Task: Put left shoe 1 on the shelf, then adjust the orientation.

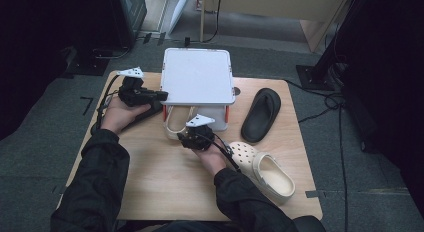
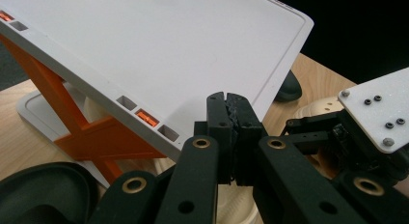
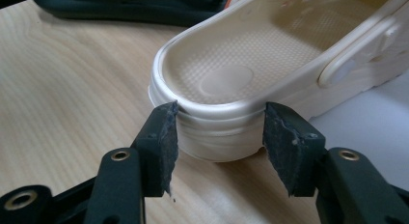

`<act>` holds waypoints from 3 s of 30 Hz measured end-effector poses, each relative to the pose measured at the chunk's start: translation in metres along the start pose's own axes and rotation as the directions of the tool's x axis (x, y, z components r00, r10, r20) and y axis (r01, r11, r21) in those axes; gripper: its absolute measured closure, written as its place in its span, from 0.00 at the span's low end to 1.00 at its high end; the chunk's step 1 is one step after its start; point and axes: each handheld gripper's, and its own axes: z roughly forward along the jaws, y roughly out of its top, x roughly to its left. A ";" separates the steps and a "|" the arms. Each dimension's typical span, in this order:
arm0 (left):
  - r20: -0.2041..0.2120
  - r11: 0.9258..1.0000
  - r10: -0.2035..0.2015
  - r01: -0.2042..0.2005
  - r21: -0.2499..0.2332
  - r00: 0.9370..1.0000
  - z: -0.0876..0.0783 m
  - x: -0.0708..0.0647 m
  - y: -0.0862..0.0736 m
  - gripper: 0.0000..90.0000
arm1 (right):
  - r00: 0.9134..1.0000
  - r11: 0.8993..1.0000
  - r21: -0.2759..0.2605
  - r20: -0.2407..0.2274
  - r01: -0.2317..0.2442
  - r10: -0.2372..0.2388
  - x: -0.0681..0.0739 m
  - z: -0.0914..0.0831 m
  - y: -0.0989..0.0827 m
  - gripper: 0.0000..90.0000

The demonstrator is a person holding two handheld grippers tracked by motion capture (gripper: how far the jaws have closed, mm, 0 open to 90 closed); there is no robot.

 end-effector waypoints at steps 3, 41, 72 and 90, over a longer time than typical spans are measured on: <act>0.002 1.000 -0.002 0.002 -0.001 1.000 0.000 0.000 0.000 1.00 | 1.000 1.000 -0.006 0.006 -0.007 0.007 -0.003 0.002 0.000 0.53; 0.009 1.000 -0.025 0.025 0.017 1.000 -0.009 -0.020 0.008 0.70 | 0.991 0.999 0.014 -0.131 -0.038 0.040 -0.001 -0.059 -0.004 0.55; 0.029 0.999 0.044 -0.045 0.009 0.999 -0.008 -0.068 -0.009 0.53 | 0.994 0.999 -0.009 -0.096 -0.047 0.045 -0.063 -0.157 -0.033 0.60; 0.051 0.998 0.060 -0.061 0.025 0.997 0.002 -0.073 -0.003 0.52 | 0.994 0.995 0.002 -0.010 -0.104 0.104 -0.090 -0.206 -0.067 0.62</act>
